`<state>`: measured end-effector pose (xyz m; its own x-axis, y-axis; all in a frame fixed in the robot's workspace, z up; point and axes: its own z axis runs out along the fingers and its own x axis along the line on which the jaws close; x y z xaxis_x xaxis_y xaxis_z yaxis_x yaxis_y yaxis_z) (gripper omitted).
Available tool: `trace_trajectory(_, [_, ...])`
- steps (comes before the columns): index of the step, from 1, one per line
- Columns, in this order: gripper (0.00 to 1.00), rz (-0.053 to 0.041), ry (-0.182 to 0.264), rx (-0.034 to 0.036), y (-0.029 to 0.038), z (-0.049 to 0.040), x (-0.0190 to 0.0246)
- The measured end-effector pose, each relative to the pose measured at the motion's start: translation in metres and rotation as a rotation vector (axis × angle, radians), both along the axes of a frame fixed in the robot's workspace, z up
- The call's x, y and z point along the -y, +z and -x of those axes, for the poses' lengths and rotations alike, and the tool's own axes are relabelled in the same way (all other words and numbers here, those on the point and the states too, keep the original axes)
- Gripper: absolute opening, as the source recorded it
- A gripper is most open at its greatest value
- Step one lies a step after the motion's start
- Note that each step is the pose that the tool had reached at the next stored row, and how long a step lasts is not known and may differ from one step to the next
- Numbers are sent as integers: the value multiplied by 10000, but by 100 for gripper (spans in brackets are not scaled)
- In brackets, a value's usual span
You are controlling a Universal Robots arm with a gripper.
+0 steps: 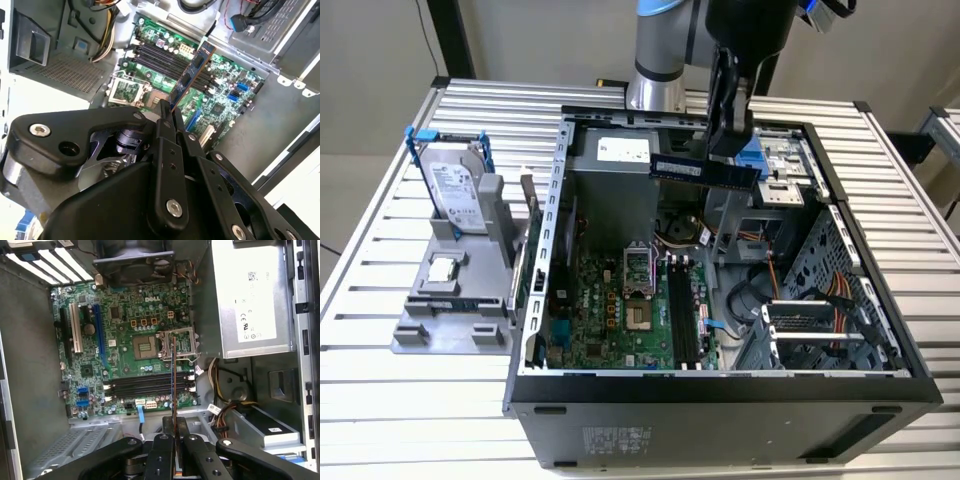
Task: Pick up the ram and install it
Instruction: 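Insert the ram into the slot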
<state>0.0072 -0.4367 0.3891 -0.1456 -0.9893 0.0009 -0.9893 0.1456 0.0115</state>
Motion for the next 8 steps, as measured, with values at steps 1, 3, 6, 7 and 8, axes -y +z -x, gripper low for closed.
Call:
trace_trajectory(1, [0, 0, -37, 0, 0, 0, 0])
trace_trajectory(3, [0, -1, -111, 0, 0, 0, 0])
trace_trajectory(6, [0, 0, -215, 0, 0, 0, 0])
trace_trajectory(7, [0, -1, -251, 0, 0, 0, 0])
trace_trajectory(8, [0, 0, -285, 0, 0, 0, 0])
